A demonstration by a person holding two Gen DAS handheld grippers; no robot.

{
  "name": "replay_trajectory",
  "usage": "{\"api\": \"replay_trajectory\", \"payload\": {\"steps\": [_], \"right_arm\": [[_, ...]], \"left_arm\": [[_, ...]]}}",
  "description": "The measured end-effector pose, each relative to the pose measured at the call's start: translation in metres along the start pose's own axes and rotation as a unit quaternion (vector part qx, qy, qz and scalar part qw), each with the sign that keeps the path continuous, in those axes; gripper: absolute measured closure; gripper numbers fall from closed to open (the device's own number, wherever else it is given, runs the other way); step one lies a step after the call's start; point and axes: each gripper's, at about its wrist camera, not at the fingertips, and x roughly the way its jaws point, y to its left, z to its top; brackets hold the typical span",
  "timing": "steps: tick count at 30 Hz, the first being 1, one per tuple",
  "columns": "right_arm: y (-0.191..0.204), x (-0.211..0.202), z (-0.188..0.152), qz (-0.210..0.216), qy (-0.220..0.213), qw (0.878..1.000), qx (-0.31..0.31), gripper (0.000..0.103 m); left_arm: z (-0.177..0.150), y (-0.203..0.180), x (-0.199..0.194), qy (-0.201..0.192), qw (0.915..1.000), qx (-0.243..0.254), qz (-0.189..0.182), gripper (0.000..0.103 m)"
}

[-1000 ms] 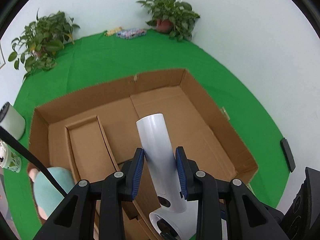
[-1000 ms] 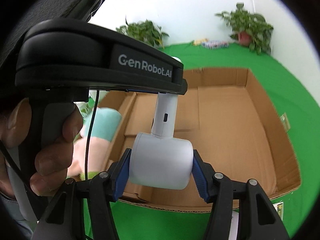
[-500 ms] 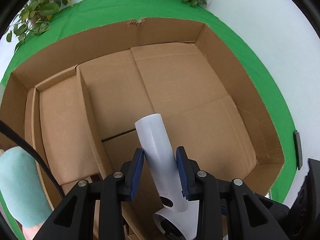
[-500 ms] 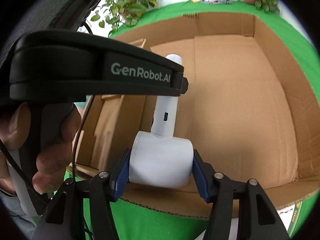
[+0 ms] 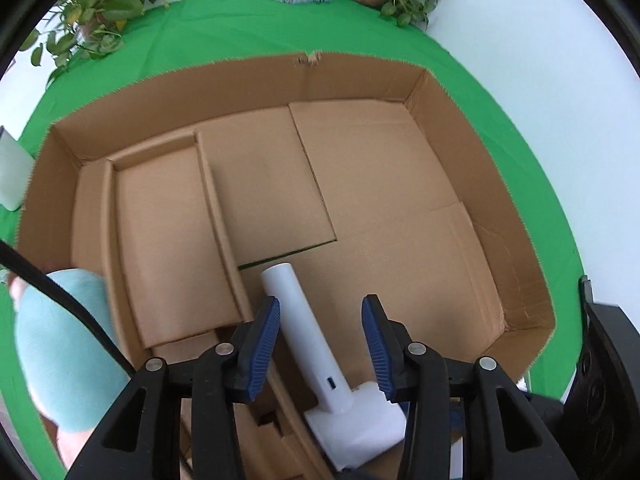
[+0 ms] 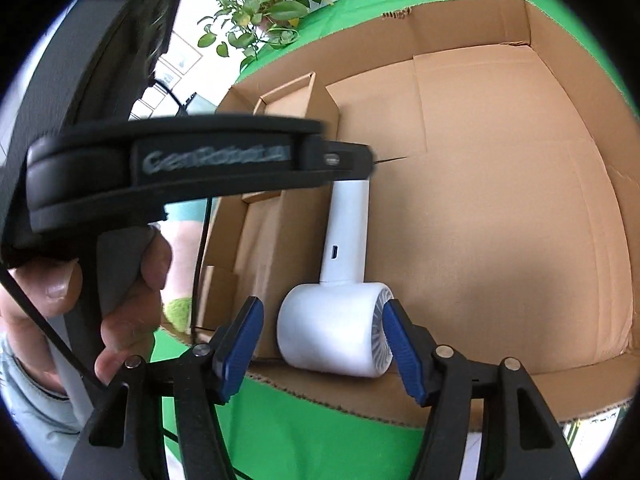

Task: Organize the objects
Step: 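Lower the hair dryer into the box and open the right tool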

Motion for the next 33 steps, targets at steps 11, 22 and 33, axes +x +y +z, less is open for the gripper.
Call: {"api": "replay_trajectory", "payload": {"steps": [11, 22, 33], "right_arm": [[0.0, 0.004, -0.003, -0.011, 0.02, 1.0, 0.0, 0.067], [-0.001, 0.008, 0.01, -0.021, 0.015, 1.0, 0.009, 0.064], [0.023, -0.035, -0.022, -0.087, -0.099, 0.99, -0.054, 0.033]], "left_arm": [[-0.049, 0.028, -0.053, -0.045, 0.9987, 0.008, 0.021, 0.062], [-0.086, 0.04, -0.042, -0.034, 0.999, 0.016, 0.025, 0.062], [-0.111, 0.046, -0.045, -0.04, 0.9991, 0.009, 0.008, 0.061]]}}
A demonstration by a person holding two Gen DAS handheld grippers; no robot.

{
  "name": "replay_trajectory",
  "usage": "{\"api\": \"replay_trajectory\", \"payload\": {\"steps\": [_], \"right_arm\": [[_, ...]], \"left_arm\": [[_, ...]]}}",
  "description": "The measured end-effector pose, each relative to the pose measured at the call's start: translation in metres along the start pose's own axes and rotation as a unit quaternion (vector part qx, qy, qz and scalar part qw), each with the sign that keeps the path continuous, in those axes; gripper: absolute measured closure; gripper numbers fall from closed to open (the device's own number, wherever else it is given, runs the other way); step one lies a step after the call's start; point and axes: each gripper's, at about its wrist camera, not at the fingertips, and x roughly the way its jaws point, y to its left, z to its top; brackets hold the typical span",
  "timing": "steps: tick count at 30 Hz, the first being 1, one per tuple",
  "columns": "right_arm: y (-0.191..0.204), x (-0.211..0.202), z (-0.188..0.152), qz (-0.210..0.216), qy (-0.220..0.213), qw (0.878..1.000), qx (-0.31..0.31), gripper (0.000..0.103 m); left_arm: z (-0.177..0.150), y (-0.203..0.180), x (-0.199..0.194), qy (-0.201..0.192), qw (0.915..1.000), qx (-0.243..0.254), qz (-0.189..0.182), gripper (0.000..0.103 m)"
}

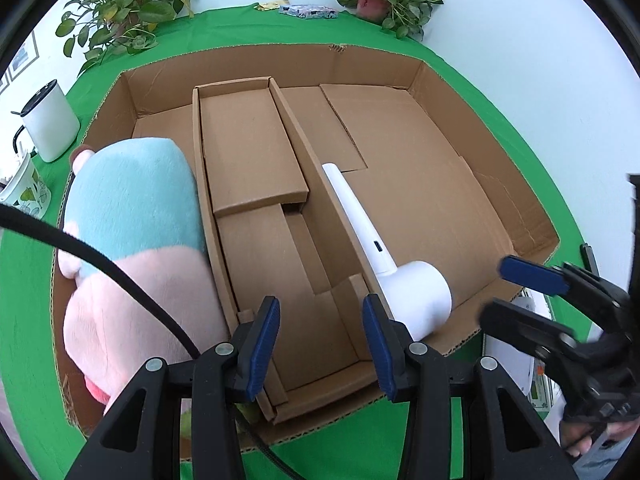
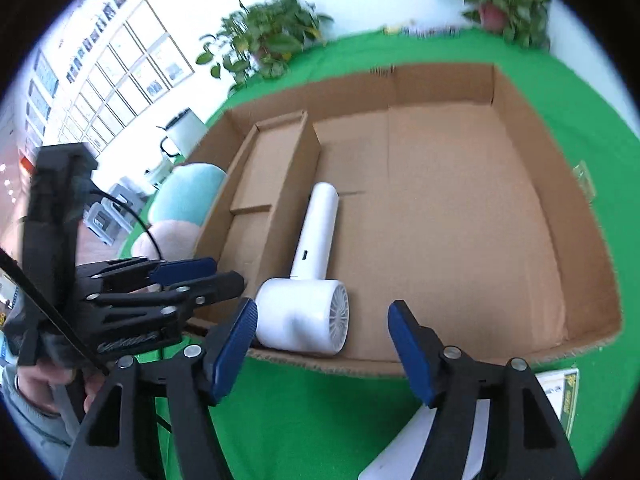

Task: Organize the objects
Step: 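Lower the hair dryer into the box and open the right tool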

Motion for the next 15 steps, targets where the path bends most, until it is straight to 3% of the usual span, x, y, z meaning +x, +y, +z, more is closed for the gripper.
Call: {"api": "replay_trajectory", "payload": {"steps": [6, 8, 10, 12, 14, 15], "right_arm": [[0.024, -0.031, -0.03, -0.064, -0.079, 0.993, -0.06, 0.028], [0.028, -0.039, -0.038, -0.078, -0.104, 0.989, -0.069, 0.025], [0.031, -0.042, -0.044, -0.091, -0.117, 0.986, -0.073, 0.025], [0.031, -0.046, -0.048, -0.101, -0.127, 0.984, -0.075, 0.025], [0.03, -0.048, -0.052, -0.111, -0.138, 0.981, -0.075, 0.025], [0.028, -0.049, -0.054, -0.114, -0.142, 0.981, -0.074, 0.025]], "left_arm": [[-0.009, -0.01, -0.011, -0.022, 0.9994, 0.011, 0.024, 0.061], [-0.015, -0.019, -0.028, -0.067, 0.9967, 0.018, 0.042, 0.062], [-0.025, -0.032, -0.052, -0.136, 0.9875, 0.027, 0.074, 0.059], [-0.04, -0.047, -0.078, -0.205, 0.9735, 0.032, 0.097, 0.045], [-0.058, -0.061, -0.102, -0.27, 0.9554, 0.03, 0.117, 0.007], [-0.067, -0.067, -0.113, -0.299, 0.9452, 0.027, 0.128, 0.0]]}}
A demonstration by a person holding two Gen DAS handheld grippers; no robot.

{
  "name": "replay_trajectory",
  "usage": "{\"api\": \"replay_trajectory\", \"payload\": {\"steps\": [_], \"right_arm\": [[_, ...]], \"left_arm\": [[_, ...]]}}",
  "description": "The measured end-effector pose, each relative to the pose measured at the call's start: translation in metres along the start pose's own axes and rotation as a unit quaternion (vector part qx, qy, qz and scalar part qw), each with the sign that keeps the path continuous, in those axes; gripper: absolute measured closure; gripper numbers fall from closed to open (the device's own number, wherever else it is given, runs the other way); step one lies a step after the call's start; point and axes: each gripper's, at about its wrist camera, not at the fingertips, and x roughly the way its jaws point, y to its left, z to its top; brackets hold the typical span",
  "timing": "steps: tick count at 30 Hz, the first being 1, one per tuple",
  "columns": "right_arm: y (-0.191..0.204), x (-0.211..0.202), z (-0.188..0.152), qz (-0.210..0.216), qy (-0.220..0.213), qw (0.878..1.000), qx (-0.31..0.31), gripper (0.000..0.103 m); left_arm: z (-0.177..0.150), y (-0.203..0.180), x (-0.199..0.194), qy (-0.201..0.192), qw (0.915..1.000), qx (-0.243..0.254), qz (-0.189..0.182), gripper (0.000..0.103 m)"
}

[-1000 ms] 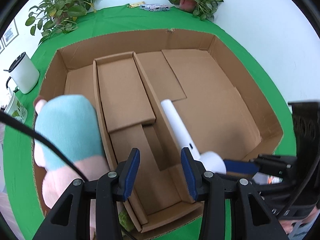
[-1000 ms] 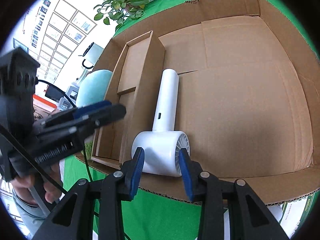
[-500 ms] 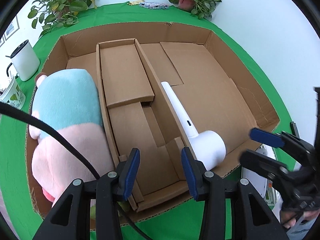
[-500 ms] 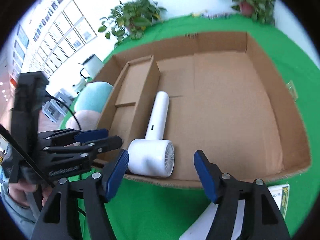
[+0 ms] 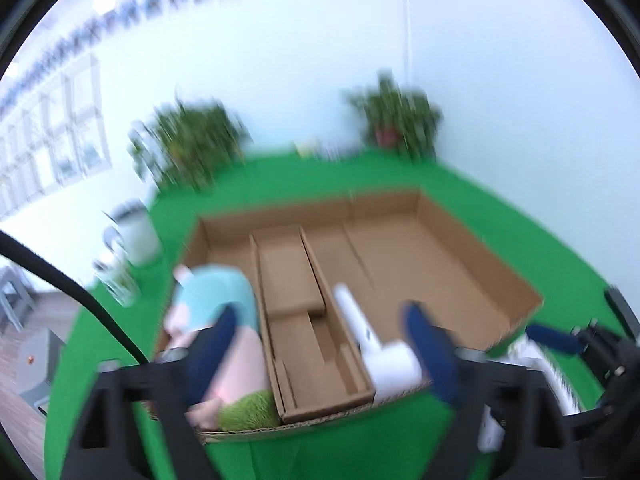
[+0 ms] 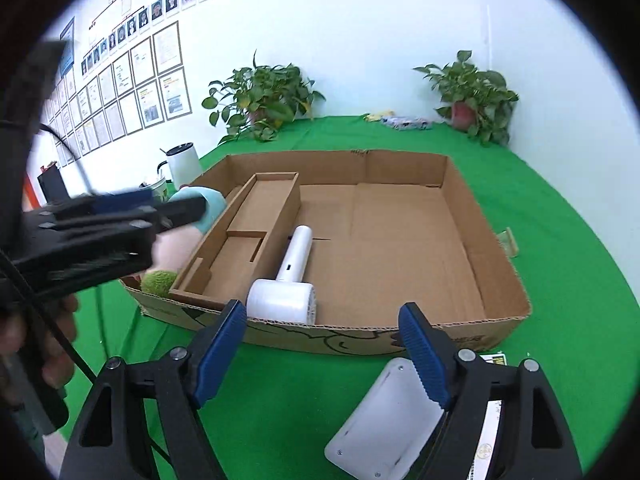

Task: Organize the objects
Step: 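Lower the hair dryer into the box and open the right tool, then withdraw the right tool and move it toward the white rectangular device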

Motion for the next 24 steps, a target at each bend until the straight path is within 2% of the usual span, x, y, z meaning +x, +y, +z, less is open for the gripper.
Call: {"api": "replay_trajectory", "payload": {"steps": [2, 4, 5, 6, 7, 8, 10, 11, 12, 13, 14, 15, 16, 24], "right_arm": [[-0.006, -0.004, -0.003, 0.006, -0.011, 1.0, 0.008, 0.025], [-0.013, -0.008, -0.005, -0.004, -0.022, 1.0, 0.019, 0.054], [-0.017, -0.008, -0.007, -0.02, -0.019, 0.999, 0.023, 0.092], [-0.021, -0.008, -0.008, -0.027, -0.016, 0.999, 0.028, 0.101], [-0.026, -0.01, -0.009, -0.025, -0.02, 0.999, 0.037, 0.101], [-0.029, -0.011, -0.009, -0.026, -0.022, 0.998, 0.043, 0.101], [-0.035, -0.013, -0.009, -0.025, -0.022, 0.998, 0.054, 0.101], [-0.037, -0.014, -0.009, -0.024, -0.021, 0.998, 0.057, 0.082], [-0.039, -0.015, -0.009, -0.023, -0.021, 0.998, 0.059, 0.036], [-0.041, -0.015, -0.01, -0.019, -0.025, 0.998, 0.061, 0.013], [-0.042, -0.018, -0.011, -0.016, -0.036, 0.997, 0.061, 0.001], [-0.042, -0.019, -0.012, -0.023, -0.04, 0.997, 0.059, 0.001], [-0.042, -0.019, -0.013, -0.027, -0.039, 0.997, 0.056, 0.001], [-0.047, -0.023, -0.018, -0.008, -0.03, 0.998, 0.054, 0.001]], "left_arm": [[-0.005, -0.007, -0.024, -0.043, 0.9985, -0.008, 0.034, 0.001], [-0.012, -0.011, -0.041, -0.067, 0.9963, -0.02, 0.05, 0.002], [-0.015, -0.012, -0.047, -0.075, 0.9956, -0.028, 0.049, 0.02], [-0.019, -0.014, -0.051, -0.077, 0.9956, -0.033, 0.041, 0.036], [-0.022, -0.015, -0.053, -0.067, 0.9967, -0.033, 0.032, 0.075], [-0.024, -0.017, -0.051, -0.048, 0.998, -0.033, 0.023, 0.103], [-0.028, -0.016, -0.052, -0.036, 0.9984, -0.043, 0.008, 0.101], [-0.031, -0.018, -0.055, -0.042, 0.9981, -0.045, 0.004, 0.099], [-0.033, -0.02, -0.058, -0.043, 0.9981, -0.042, 0.011, 0.091], [-0.035, -0.023, -0.058, -0.039, 0.9982, -0.038, 0.026, 0.05], [-0.035, -0.024, -0.059, -0.038, 0.9979, -0.038, 0.035, 0.0], [-0.036, -0.023, -0.061, -0.054, 0.9967, -0.044, 0.042, 0.003], [-0.037, -0.022, -0.063, -0.065, 0.9955, -0.049, 0.049, 0.001], [-0.048, 0.002, -0.062, -0.054, 0.9933, -0.082, 0.062, 0.001]]}}
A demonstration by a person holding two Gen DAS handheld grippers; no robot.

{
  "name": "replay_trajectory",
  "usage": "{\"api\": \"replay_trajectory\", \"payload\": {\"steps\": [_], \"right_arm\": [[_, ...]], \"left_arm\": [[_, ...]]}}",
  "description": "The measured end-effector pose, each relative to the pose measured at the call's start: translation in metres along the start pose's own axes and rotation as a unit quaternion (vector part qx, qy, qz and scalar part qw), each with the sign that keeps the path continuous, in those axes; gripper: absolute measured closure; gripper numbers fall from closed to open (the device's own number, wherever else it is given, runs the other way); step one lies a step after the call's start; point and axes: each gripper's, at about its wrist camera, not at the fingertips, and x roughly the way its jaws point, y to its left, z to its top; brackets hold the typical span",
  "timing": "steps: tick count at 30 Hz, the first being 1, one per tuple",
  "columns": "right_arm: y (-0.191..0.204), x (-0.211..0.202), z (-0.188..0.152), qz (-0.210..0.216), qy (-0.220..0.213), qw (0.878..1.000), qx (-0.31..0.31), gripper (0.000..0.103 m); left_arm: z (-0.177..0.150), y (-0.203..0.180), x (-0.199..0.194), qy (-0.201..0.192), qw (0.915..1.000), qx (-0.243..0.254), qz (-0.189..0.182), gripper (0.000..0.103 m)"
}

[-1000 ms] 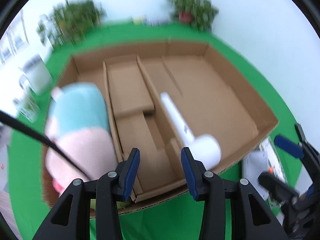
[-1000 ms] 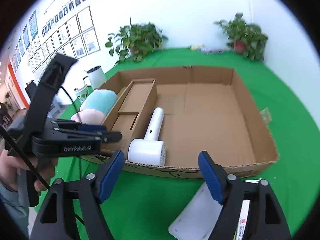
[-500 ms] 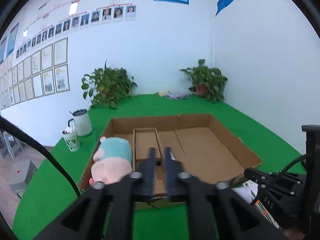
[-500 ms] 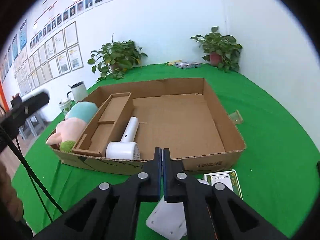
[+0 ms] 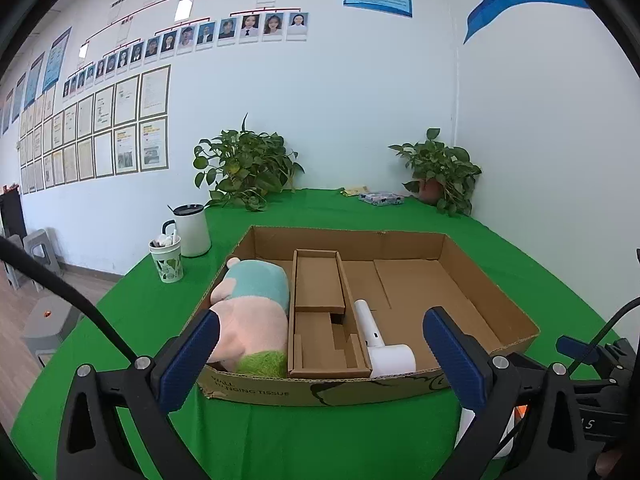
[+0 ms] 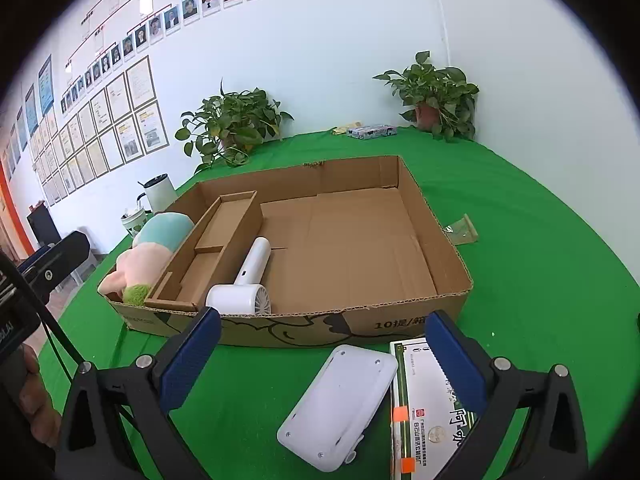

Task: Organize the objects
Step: 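Withdraw the right tool and move it toward the white rectangular device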

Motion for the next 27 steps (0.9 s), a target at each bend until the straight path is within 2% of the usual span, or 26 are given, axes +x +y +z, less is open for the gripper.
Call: {"api": "replay_trajectory", "payload": {"steps": [6, 8, 12, 15, 17, 19, 23, 26, 27], "right_arm": [[0.009, -0.012, -0.008, 0.027, -0.004, 0.999, -0.035, 0.001], [0.012, -0.016, -0.015, 0.051, 0.007, 0.997, -0.051, 0.001], [-0.004, -0.023, -0.028, 0.099, 0.016, 0.995, -0.008, 0.001], [-0.017, -0.021, -0.036, 0.089, 0.038, 0.995, 0.009, 0.001], [-0.017, -0.016, -0.043, 0.064, 0.066, 0.996, -0.01, 0.001], [-0.015, -0.013, -0.049, 0.054, 0.076, 0.995, -0.025, 0.001], [-0.009, -0.008, -0.056, 0.086, 0.095, 0.992, -0.015, 0.001], [-0.003, -0.004, -0.056, 0.107, 0.102, 0.989, -0.016, 0.009], [-0.001, -0.002, -0.056, 0.103, 0.104, 0.989, -0.018, 0.016]], "left_arm": [[-0.014, 0.002, 0.008, 0.033, 0.9992, 0.021, 0.004, 0.001], [-0.021, 0.001, 0.011, 0.051, 0.9982, 0.03, -0.006, 0.001], [-0.038, 0.0, 0.019, 0.08, 0.9958, 0.033, -0.029, 0.001], [-0.05, -0.001, 0.025, 0.096, 0.9941, 0.031, -0.04, 0.001], [-0.056, -0.002, 0.03, 0.103, 0.9931, 0.03, -0.046, 0.001], [-0.058, -0.006, 0.032, 0.109, 0.9922, 0.028, -0.053, 0.001], [-0.062, -0.012, 0.038, 0.119, 0.9908, 0.032, -0.058, 0.001], [-0.062, -0.01, 0.042, 0.127, 0.9899, 0.028, -0.056, 0.001], [-0.061, -0.007, 0.044, 0.129, 0.9897, 0.026, -0.056, 0.001]]}}
